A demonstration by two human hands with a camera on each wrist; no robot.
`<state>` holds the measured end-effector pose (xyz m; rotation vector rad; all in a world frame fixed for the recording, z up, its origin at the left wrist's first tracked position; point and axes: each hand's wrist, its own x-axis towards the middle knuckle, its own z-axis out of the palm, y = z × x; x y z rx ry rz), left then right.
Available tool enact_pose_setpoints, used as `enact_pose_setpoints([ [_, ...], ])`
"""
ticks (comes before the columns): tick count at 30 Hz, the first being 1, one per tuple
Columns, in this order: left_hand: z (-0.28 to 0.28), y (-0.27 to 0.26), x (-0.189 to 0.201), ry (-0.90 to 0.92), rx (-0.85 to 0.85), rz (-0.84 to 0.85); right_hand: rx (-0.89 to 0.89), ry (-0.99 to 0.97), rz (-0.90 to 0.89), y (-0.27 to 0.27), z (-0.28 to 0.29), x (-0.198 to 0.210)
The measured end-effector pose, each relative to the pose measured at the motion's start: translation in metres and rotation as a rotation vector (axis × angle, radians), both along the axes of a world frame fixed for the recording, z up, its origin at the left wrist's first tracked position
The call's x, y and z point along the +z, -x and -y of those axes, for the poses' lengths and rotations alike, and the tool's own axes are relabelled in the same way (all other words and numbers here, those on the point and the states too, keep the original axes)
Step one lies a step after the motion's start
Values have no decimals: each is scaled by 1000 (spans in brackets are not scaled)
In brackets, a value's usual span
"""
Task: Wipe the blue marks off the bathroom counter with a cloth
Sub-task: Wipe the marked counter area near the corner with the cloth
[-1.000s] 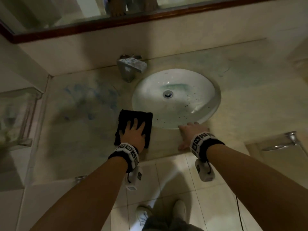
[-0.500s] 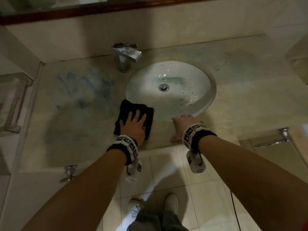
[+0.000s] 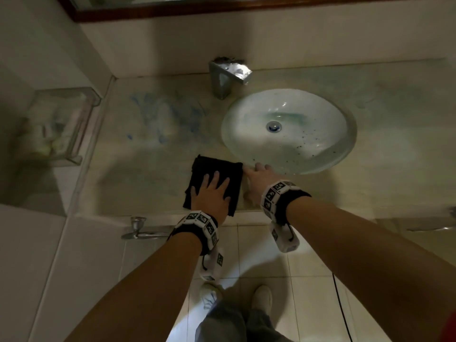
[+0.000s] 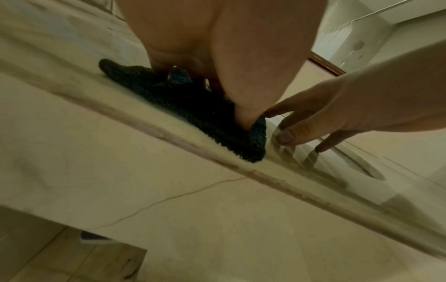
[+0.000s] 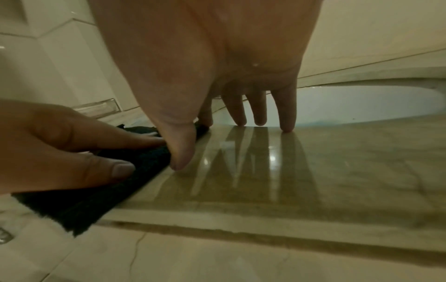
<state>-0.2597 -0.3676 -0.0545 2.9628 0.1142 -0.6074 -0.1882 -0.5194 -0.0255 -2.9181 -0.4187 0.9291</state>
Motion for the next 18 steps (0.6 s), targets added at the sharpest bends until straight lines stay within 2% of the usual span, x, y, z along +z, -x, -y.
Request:
enact_pose_setpoints([
  [7,-54,21,1,-7,72,-17,57,-1,31,-5,-36,-1],
  [18,-175,33,-8,-61,321,-54,17,88,21,-13,-62,-11],
])
